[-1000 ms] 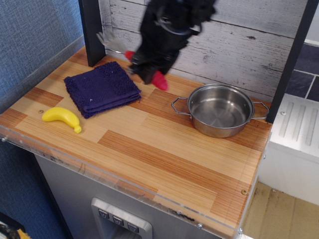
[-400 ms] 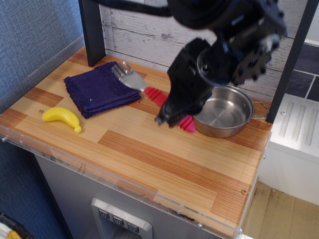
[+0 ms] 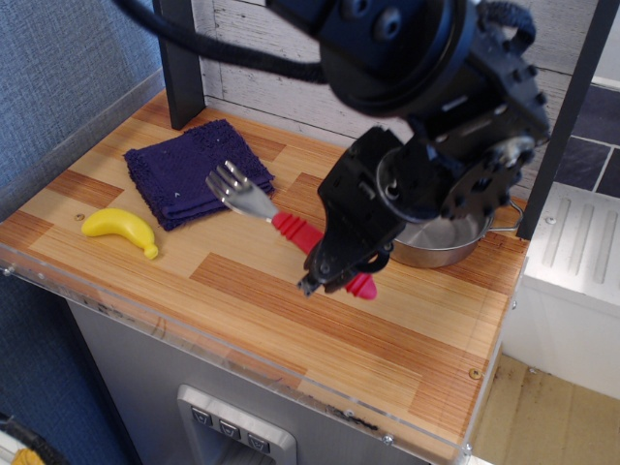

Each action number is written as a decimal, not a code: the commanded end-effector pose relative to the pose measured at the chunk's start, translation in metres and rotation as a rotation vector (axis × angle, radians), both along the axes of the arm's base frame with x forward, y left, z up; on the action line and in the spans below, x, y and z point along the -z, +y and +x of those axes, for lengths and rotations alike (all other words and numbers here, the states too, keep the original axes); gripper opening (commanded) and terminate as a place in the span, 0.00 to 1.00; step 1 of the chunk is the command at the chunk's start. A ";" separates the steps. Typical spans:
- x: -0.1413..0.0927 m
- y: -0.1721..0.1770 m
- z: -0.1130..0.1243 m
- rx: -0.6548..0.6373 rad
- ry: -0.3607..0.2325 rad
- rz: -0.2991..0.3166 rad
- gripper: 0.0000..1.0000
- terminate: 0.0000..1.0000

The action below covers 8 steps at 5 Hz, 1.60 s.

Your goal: Move the spatula from on the purple cloth and put in to front of table

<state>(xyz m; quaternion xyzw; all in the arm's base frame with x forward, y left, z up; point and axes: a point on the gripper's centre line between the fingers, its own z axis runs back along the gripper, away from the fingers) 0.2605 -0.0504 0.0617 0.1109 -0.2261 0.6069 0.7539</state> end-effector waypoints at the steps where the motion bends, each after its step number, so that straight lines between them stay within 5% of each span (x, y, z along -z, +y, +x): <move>1: 0.014 0.000 -0.008 -0.030 0.020 -0.017 0.00 0.00; 5: 0.044 0.016 -0.018 -0.167 0.008 -0.165 0.00 0.00; 6: 0.051 0.017 -0.018 -0.169 0.035 -0.223 1.00 0.00; 8: 0.048 0.014 -0.014 -0.161 0.070 -0.239 1.00 0.00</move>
